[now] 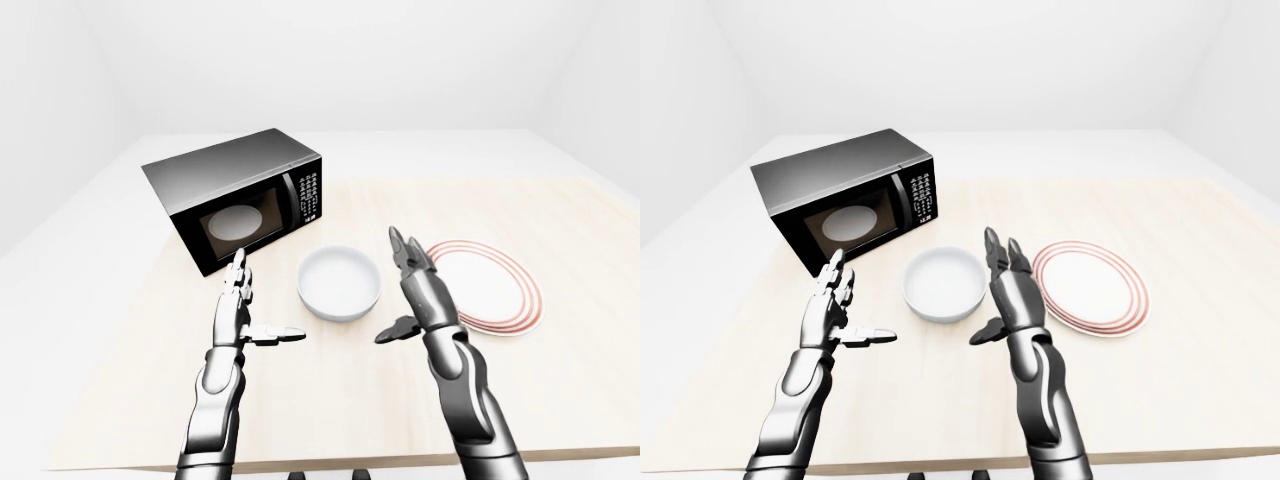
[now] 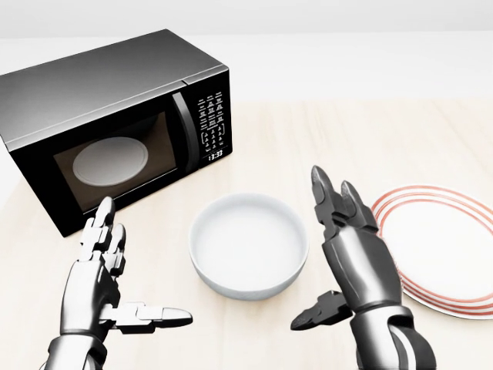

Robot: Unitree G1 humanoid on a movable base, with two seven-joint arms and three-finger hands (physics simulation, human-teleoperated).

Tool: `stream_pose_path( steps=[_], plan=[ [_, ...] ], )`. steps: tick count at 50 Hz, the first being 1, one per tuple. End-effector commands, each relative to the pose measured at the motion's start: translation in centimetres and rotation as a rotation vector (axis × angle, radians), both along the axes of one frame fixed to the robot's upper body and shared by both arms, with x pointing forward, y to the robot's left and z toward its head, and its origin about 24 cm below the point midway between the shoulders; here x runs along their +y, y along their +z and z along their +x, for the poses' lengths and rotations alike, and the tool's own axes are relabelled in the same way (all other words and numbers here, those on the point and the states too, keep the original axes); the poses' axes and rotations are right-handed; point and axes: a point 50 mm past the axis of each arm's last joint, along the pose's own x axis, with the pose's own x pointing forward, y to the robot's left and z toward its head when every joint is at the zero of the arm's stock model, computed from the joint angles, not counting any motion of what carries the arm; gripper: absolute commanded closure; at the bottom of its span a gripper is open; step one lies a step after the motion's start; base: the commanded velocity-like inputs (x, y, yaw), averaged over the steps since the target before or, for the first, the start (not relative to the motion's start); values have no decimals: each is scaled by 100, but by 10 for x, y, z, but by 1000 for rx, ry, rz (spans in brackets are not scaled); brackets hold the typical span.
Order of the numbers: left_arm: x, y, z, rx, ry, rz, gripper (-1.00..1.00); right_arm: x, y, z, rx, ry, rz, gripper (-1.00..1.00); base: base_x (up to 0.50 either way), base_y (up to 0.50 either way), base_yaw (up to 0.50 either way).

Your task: Pick up the white bowl and put it on the plate.

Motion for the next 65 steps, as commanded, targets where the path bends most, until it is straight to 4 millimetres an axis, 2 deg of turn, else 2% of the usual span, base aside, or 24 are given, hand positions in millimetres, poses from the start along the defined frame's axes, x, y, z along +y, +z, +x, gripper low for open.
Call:
stream_pose_path(
  steps=[1,10,27,36,47,65],
  plan=[
    [0,0,0,2,0,0,-100,-3,23,3,-55,-60,-362,-100,0,0,0],
    [0,-1,0,3,0,1,-100,-2,21,5,-19,-51,-407,-100,0,0,0],
    [0,0,0,2,1,1,-100,-1,-6,16,167,11,-500,-100,0,0,0],
    [0,0,0,3,1,1,-100,-1,-5,19,181,12,-529,-100,0,0,0],
    [0,0,0,3,0,0,-100,9,1,15,211,48,-586,-100,0,0,0],
    [0,0,0,3,1,1,-100,35,-8,9,263,116,-667,-100,0,0,0]
  ],
)
